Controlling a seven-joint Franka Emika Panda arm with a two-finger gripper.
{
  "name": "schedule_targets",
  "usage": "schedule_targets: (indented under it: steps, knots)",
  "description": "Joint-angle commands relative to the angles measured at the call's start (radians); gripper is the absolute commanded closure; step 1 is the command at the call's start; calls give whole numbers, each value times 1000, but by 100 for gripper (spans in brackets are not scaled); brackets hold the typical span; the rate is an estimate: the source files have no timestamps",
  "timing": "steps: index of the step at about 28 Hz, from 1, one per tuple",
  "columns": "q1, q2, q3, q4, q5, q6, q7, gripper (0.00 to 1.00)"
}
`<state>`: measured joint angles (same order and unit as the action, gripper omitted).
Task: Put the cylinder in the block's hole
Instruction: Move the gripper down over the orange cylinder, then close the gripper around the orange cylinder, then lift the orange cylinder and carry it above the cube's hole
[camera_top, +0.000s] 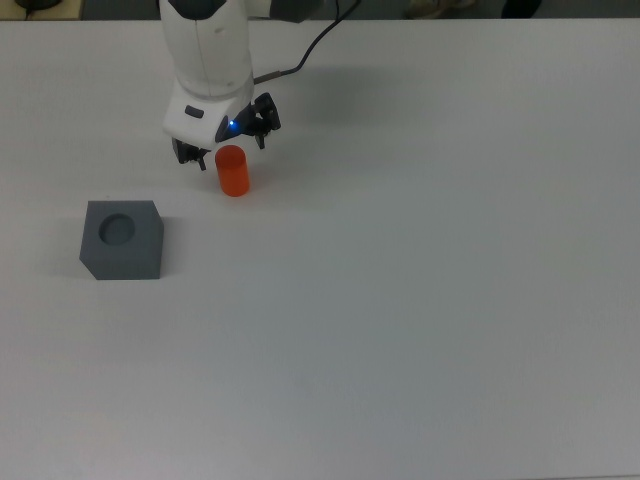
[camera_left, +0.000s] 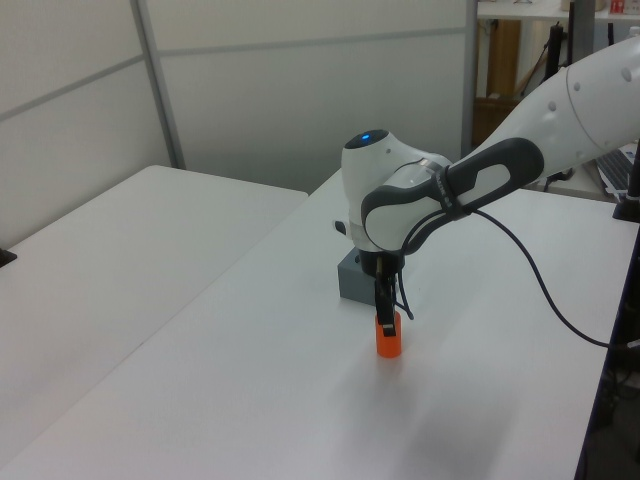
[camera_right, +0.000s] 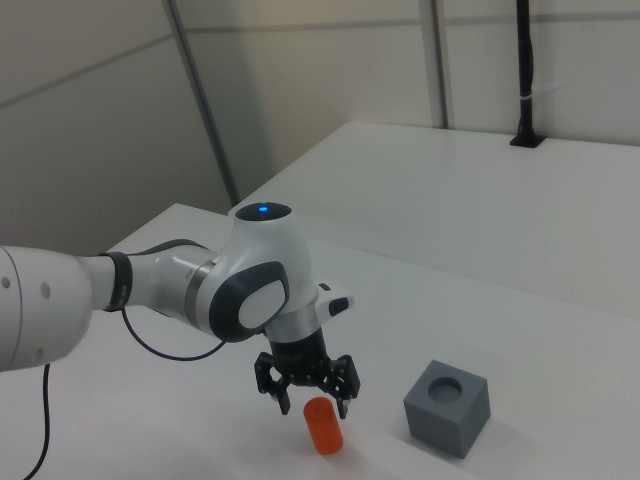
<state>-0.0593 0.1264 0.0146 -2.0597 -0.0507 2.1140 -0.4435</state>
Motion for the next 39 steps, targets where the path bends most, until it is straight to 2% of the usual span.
schedule_targets:
  steps: [1, 3, 5, 6, 9, 18, 21, 25, 27, 28, 32, 39]
  knots:
    - [4, 13, 15, 3, -35, 15, -9, 34]
    - [4, 16, 15, 4, -37, 15, -9, 55]
    - [4, 15, 15, 12, -35, 12, -7, 70]
    - [4, 15, 15, 18, -35, 5, -6, 84]
    - [3, 12, 15, 19, -32, 3, -6, 99]
    - [-1, 10, 15, 30, -26, 3, -3, 100]
    - [-10, 7, 13, 64, -20, -9, 3, 100]
    - [-54, 16, 2, 199, 6, -101, 42, 100]
    - [-82, 22, 1, 255, 35, -138, 42, 100]
    - [-109, 32, 1, 297, 66, -150, 46, 100]
    - [-148, 44, -8, 349, 101, -141, 83, 100]
    - [-166, 107, -33, 414, 111, -97, 106, 100]
